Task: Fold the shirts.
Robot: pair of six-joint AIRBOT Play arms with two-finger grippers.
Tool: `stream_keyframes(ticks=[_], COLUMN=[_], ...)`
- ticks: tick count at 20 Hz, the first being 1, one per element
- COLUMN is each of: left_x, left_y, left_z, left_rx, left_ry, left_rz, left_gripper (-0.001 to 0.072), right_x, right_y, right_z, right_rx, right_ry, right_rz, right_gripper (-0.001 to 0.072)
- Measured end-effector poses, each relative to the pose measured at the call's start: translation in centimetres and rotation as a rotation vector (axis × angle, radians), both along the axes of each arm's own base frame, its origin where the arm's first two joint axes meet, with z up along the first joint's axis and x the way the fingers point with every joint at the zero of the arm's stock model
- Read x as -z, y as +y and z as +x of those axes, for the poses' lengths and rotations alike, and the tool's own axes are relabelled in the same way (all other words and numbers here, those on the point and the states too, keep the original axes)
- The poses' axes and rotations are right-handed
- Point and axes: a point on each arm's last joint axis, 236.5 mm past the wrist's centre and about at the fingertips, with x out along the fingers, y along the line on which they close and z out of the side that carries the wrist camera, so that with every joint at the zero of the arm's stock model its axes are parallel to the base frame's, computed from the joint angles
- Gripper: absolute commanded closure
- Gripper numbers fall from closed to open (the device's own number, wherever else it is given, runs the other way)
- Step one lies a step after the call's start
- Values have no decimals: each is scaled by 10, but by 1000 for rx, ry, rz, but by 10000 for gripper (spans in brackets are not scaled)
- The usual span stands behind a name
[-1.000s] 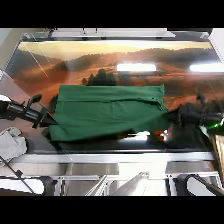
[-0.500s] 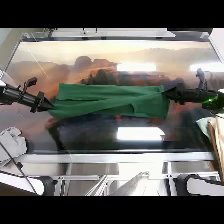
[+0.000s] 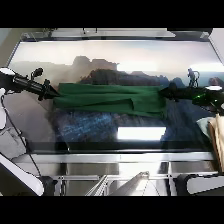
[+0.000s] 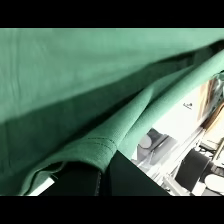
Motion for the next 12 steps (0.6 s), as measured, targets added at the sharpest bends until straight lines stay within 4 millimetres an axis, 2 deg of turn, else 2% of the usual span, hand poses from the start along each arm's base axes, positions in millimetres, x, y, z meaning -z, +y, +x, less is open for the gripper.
stream_keyframes(ticks=[7, 12], left_x=[30, 38], left_y=[-1, 0], left_z=[12, 23], left_rx=[-26, -67], left_ry=[53, 34], left_rz=[-3, 7], left_gripper=[678, 677], right_x=[3, 24], right_y=[-4, -3], right_z=[32, 38], right_rx=[-1, -2], right_ry=[-60, -31], right_rz=[-50, -51], right_gripper=[679, 678])
